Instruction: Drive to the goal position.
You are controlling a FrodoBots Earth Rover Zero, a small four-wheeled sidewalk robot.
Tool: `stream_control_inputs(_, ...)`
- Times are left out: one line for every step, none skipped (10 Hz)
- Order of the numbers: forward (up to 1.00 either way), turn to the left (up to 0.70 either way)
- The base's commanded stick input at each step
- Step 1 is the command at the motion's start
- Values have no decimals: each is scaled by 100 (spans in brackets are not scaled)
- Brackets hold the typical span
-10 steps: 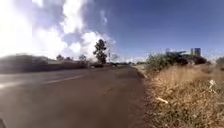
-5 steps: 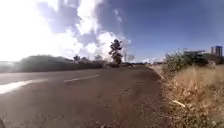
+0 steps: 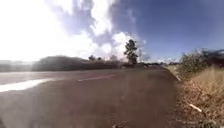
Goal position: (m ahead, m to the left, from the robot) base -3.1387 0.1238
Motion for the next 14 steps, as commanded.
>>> stream_control_inputs(0, 50)
stream_control_inputs(0, 50)
stream_control_inputs(0, 50)
stream_control_inputs(0, 50)
stream_control_inputs(0, 50)
stream_control_inputs(0, 50)
stream_control_inputs(0, 50)
stream_control_inputs(0, 50)
stream_control_inputs(0, 50)
stream_control_inputs(0, 50)
stream_control_inputs(0, 50)
stream_control_inputs(0, 50)
stream_control_inputs(0, 50)
stream_control_inputs(0, 50)
